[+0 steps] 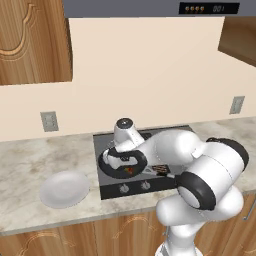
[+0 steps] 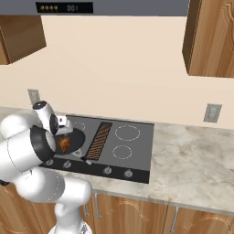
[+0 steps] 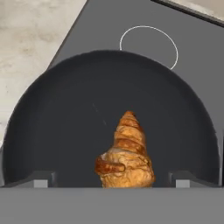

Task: Pick the croissant and place it on the pan. Then turn on the stove to warm the croissant.

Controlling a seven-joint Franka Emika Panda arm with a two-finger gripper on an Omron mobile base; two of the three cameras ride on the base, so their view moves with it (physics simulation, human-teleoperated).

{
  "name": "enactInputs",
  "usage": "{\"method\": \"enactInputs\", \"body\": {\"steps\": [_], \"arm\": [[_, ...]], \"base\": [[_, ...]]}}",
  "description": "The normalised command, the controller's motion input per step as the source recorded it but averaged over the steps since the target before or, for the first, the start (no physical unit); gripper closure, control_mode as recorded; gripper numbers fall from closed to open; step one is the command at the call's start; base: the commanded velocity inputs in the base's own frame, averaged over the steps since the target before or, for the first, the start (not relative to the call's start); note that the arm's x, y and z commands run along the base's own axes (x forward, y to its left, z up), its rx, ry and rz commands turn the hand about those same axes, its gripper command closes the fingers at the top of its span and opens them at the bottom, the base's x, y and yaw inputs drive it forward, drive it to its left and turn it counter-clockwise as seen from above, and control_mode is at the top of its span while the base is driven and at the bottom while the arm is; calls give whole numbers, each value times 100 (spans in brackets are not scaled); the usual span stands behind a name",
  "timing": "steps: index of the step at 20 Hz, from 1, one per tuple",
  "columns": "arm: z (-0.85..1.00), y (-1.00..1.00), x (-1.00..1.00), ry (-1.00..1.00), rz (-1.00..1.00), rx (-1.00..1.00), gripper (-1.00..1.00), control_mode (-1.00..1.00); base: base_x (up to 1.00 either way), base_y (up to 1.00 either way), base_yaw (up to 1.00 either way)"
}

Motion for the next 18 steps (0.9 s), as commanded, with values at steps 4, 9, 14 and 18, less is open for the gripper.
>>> {"method": "enactInputs", "body": {"steps": [4,9,14,18], "arm": [[54,18,-34,-16,0,0,-100,-100],[21,10,-40,-7,-5,1,-100,-100],[28,22,-35,0,-33,13,-100,-100],[14,15,-25,0,-24,11,-100,-100]], "base": [[0,0,0],[0,0,0],[0,0,0],[0,0,0]]}}
